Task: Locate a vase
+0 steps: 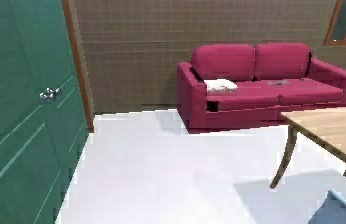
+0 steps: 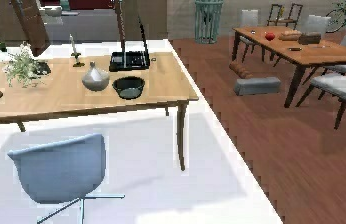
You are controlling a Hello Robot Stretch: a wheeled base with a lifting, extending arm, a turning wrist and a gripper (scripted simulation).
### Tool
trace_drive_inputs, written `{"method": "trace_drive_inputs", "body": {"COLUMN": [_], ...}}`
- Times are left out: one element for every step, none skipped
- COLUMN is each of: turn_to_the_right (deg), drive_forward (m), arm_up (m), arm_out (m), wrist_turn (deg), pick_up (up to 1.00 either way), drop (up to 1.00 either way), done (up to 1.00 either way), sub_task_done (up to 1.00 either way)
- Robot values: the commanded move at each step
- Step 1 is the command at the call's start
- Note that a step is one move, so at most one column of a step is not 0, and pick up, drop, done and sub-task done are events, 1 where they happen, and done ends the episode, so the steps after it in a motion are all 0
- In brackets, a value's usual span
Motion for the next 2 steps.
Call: {"method": "trace_drive_inputs", "body": {"turn_to_the_right": [9.0, 0.0], "drive_forward": [0.00, 1.00], "arm_up": [0.00, 0.00], "arm_out": [0.00, 0.00], "wrist_turn": [0.0, 0.0], "pick_up": [0.00, 0.00], "drop": [0.00, 0.00], "done": [0.00, 0.00], "sub_task_done": [0.00, 0.00]}}
